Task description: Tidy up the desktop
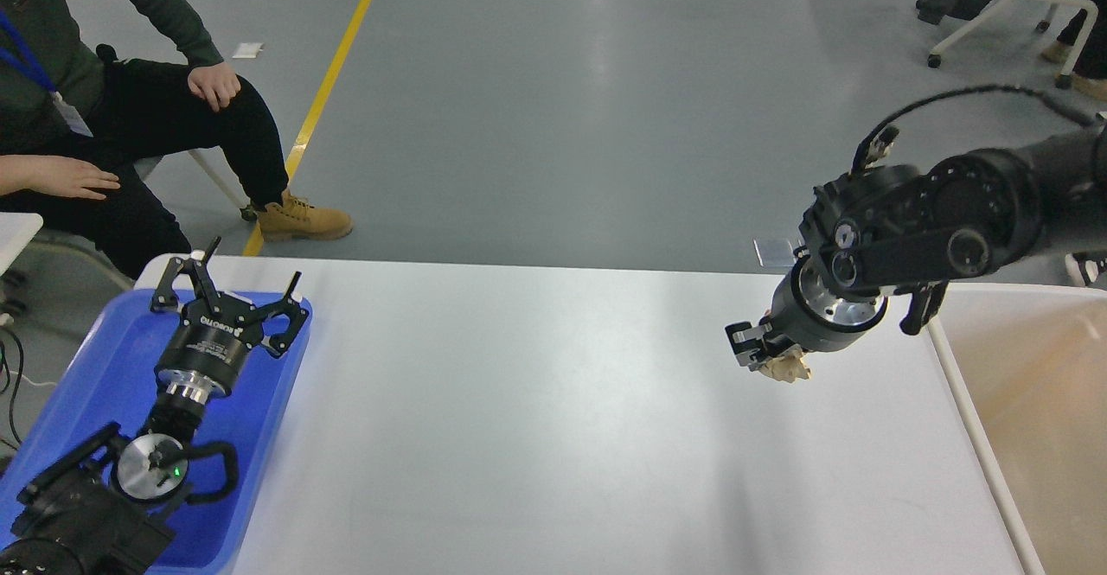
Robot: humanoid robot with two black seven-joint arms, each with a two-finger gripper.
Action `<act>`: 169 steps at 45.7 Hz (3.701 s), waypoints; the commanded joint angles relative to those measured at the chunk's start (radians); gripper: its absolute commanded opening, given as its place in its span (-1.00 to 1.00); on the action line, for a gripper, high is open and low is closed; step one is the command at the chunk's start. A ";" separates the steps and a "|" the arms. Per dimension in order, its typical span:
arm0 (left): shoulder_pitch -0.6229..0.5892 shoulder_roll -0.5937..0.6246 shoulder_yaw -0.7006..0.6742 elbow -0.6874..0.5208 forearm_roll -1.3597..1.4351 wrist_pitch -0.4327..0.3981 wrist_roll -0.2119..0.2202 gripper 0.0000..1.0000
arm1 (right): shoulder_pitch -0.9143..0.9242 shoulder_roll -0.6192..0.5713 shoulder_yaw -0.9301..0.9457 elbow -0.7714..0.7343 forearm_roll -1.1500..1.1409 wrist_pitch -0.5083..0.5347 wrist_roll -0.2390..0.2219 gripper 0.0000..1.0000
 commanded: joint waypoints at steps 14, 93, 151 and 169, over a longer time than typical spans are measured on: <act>0.000 0.000 0.000 0.000 0.000 0.000 0.000 0.98 | 0.291 -0.148 -0.103 0.017 -0.045 0.193 0.000 -1.00; 0.000 0.000 0.000 0.000 0.000 0.000 -0.001 0.98 | -1.367 -0.218 1.395 -1.420 0.178 -0.519 -0.003 -1.00; 0.000 0.000 0.000 0.000 0.000 0.002 -0.001 0.98 | -1.415 -0.216 1.381 -1.414 0.182 -0.500 0.020 1.00; 0.000 0.000 0.000 0.000 0.000 0.002 -0.001 0.98 | -1.201 -0.224 1.307 -1.265 0.165 -0.465 0.018 1.00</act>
